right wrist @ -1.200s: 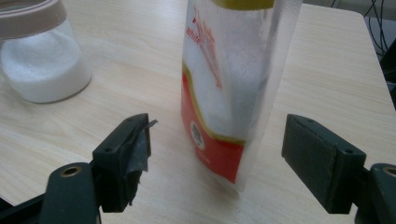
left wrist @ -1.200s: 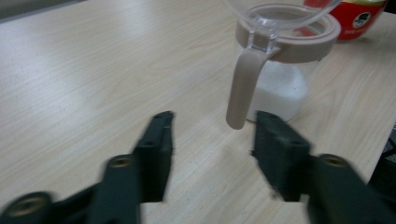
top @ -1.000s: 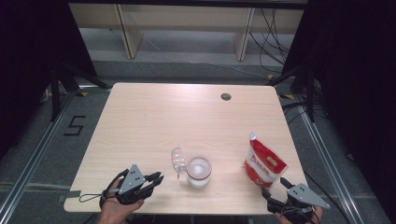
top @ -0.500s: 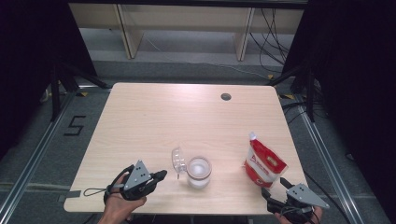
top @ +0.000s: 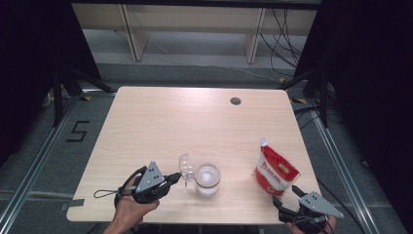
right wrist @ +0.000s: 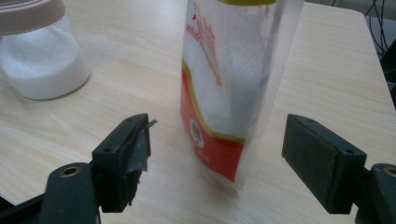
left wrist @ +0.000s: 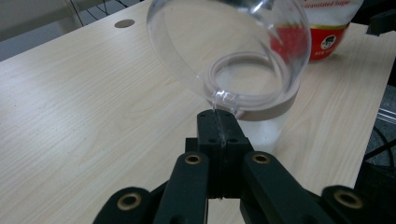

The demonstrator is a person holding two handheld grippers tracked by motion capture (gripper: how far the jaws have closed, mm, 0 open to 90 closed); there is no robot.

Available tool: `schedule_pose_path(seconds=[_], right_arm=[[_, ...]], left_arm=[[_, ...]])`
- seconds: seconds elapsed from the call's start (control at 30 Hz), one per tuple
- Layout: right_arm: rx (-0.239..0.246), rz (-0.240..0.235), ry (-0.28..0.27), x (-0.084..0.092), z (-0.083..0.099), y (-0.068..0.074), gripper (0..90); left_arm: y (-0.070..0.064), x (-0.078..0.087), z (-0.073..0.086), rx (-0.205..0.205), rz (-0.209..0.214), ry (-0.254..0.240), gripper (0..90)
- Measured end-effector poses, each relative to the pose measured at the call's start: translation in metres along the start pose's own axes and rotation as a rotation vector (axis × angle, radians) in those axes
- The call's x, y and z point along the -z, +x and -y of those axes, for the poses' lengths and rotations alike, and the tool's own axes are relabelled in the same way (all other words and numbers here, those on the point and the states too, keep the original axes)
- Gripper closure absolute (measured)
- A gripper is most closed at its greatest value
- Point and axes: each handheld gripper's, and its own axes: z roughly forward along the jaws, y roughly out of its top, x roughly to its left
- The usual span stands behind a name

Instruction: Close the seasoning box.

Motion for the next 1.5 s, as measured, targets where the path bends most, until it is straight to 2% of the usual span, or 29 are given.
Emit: schedule_pose_path(seconds=[0.03,0.1,0.13,0.17,0.2,0.23,0.3,0.33,0.37,0.4,0.43,0.53,0.57,0.63,0.67,0.8,0.83,0.87,1.0,1.03,1.13,1.2,1.23,1.3,1.33,1.37,1.4,1.43,1.5], right_arm=[[0.003,0.001,-0.002,0.0,0.0,0.0,24.5],[-0.002,-0.002,0.001,0.0,0.0,0.0,24.5],[-0.009,-0.005,0.003,0.0,0.0,0.0,24.5],[0.0,-0.004,0.001,0.0,0.0,-0.001,24.5],[0.003,-0.004,-0.002,0.0,0.0,-0.001,24.5],[-0.02,-0.012,0.003,0.0,0.0,0.0,24.5],[-0.019,-0.012,0.007,0.0,0.0,0.0,24.5],[-0.02,-0.011,0.008,0.0,0.0,0.0,24.5],[-0.024,-0.012,0.008,0.0,0.0,0.0,24.5],[-0.012,-0.01,0.005,0.0,0.0,0.0,24.5],[-0.031,-0.005,0.009,0.0,0.0,0.001,24.5],[-0.024,0.004,0.009,0.001,0.0,0.001,24.5],[-0.026,0.002,0.006,0.001,0.0,0.002,24.5],[-0.051,-0.005,0.016,0.001,0.001,0.003,24.6],[-0.037,-0.007,0.011,0.001,0.0,0.002,24.6],[-0.041,-0.006,0.012,0.001,0.001,0.002,24.7],[-0.042,-0.006,0.014,0.001,0.001,0.002,24.7],[-0.042,-0.006,0.014,0.001,0.001,0.002,24.7],[-0.043,-0.009,0.014,0.001,0.001,0.003,24.9],[-0.015,-0.011,0.009,0.0,0.001,0.001,24.9],[-0.016,-0.013,0.007,0.0,0.001,0.001,24.9],[-0.036,-0.011,0.013,0.0,0.001,0.003,24.8],[-0.036,-0.011,0.013,0.0,0.001,0.002,24.8],[-0.017,-0.013,0.008,0.0,0.001,0.001,24.8],[-0.057,-0.011,0.017,0.001,0.001,0.004,24.7],[-0.051,-0.01,0.016,0.001,0.001,0.003,24.6],[-0.056,-0.008,0.015,0.001,0.001,0.003,24.6],[-0.02,-0.015,0.004,0.0,0.0,0.0,24.6],[0.0,-0.012,-0.002,0.0,0.0,0.0,24.5]], left_arm=[[0.001,0.0,-0.001,-0.02,0.007,0.001,89.4],[-0.002,-0.003,-0.001,0.006,0.009,-0.011,89.4],[-0.002,-0.002,-0.002,-0.016,0.011,-0.005,89.4],[-0.004,-0.003,-0.002,-0.004,0.008,-0.001,89.4],[-0.003,-0.003,-0.003,-0.022,0.005,0.0,89.4],[-0.003,-0.003,-0.003,-0.02,0.012,-0.01,89.4],[-0.004,-0.004,-0.004,-0.017,0.013,-0.016,89.4],[-0.003,-0.004,-0.005,-0.033,0.01,-0.01,89.4],[-0.005,-0.005,-0.005,-0.006,0.012,-0.009,89.4],[-0.006,-0.005,-0.005,-0.012,0.012,-0.012,89.4],[-0.006,-0.006,-0.005,-0.022,0.017,-0.008,89.4],[-0.008,-0.008,-0.006,-0.016,0.025,-0.008,89.4],[-0.008,-0.009,-0.007,-0.034,0.021,-0.006,89.4],[-0.008,-0.009,-0.009,-0.036,0.024,-0.01,89.4],[-0.009,-0.01,-0.009,-0.035,0.024,-0.01,89.4],[-0.01,-0.012,-0.011,-0.026,0.041,-0.015,89.4],[-0.01,-0.011,-0.012,-0.049,0.037,-0.012,89.4],[-0.011,-0.012,-0.012,-0.037,0.037,-0.02,89.4],[-0.013,-0.014,-0.013,-0.045,0.037,-0.014,89.4],[-0.013,-0.014,-0.013,-0.046,0.041,-0.015,89.4],[-0.013,-0.015,-0.013,-0.048,0.052,-0.018,89.0],[-0.012,-0.014,-0.012,-0.046,0.062,-0.017,85.0],[-0.012,-0.013,-0.011,-0.026,0.067,-0.017,81.0],[-0.009,-0.011,-0.008,-0.006,0.102,-0.038,69.9],[-0.009,-0.011,-0.006,0.012,0.117,-0.053,64.1],[-0.008,-0.009,-0.004,-0.026,0.125,-0.053,59.6],[-0.008,-0.009,-0.001,-0.036,0.132,-0.055,55.5],[-0.008,-0.008,0.001,-0.036,0.133,-0.049,51.6],[-0.006,-0.007,0.006,-0.02,0.126,-0.042,42.4]])
